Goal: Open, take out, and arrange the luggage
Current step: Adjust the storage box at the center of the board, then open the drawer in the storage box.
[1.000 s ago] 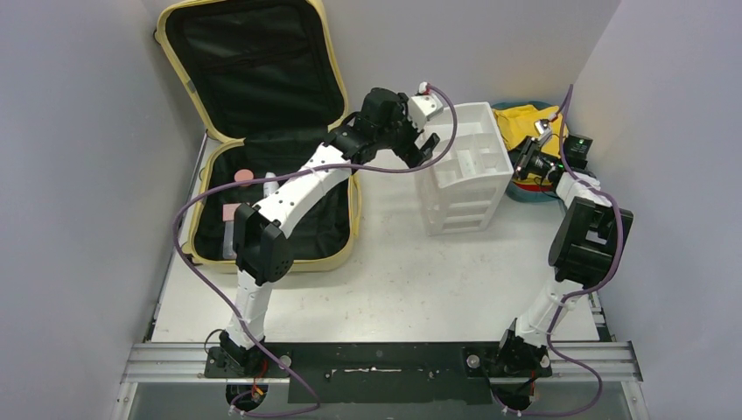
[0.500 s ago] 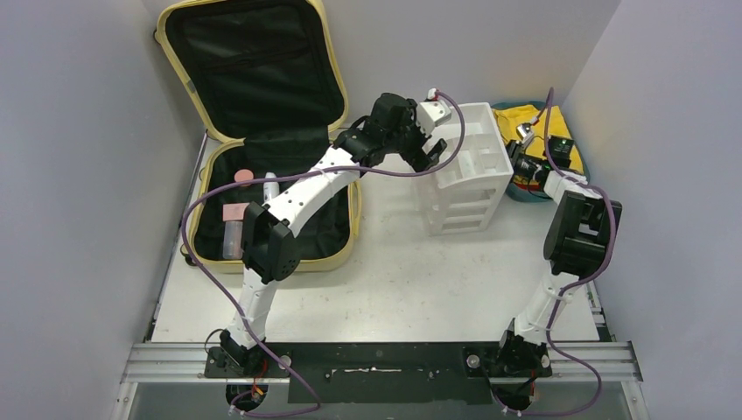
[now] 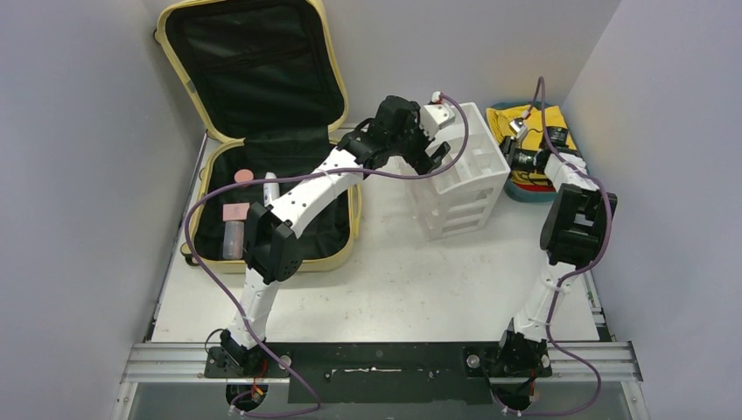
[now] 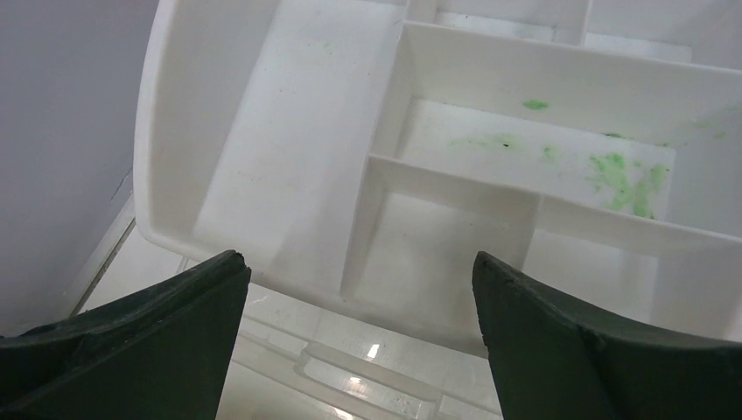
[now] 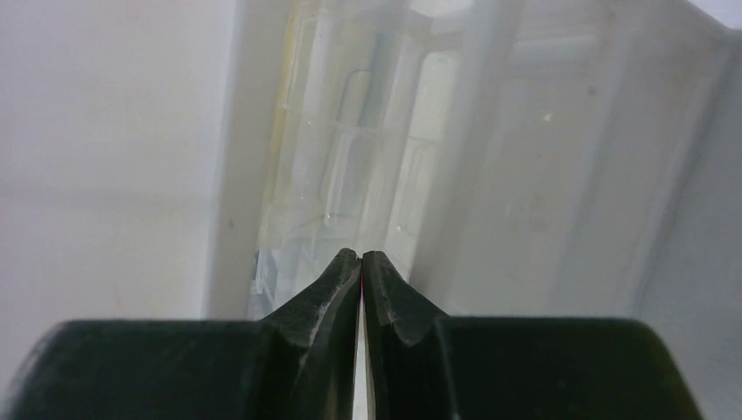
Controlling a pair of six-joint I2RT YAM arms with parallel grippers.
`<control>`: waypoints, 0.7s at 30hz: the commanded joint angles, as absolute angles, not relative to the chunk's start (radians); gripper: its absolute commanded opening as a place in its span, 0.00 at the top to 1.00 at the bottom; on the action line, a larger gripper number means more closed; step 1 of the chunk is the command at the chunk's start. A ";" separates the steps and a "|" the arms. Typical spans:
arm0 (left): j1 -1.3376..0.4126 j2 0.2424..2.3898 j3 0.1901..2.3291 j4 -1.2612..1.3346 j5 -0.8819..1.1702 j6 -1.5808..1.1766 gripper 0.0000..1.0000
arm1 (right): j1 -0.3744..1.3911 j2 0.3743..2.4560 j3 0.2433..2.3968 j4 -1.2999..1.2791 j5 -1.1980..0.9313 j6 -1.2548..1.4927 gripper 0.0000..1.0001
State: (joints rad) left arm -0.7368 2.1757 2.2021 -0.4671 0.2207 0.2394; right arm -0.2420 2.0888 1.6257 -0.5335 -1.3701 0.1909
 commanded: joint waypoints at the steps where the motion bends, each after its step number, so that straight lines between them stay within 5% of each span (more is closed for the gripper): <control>1: -0.736 2.134 2.255 -0.463 0.148 0.241 0.03 | -0.342 1.970 1.588 -0.474 -1.340 0.209 0.90; 6: -0.717 2.062 2.205 -0.448 0.021 0.256 0.03 | -0.401 1.870 1.556 -0.449 -1.256 0.205 0.74; 21: -0.687 2.002 2.061 -0.418 -0.169 0.221 0.03 | -0.417 1.552 1.403 -0.265 -1.007 0.161 0.65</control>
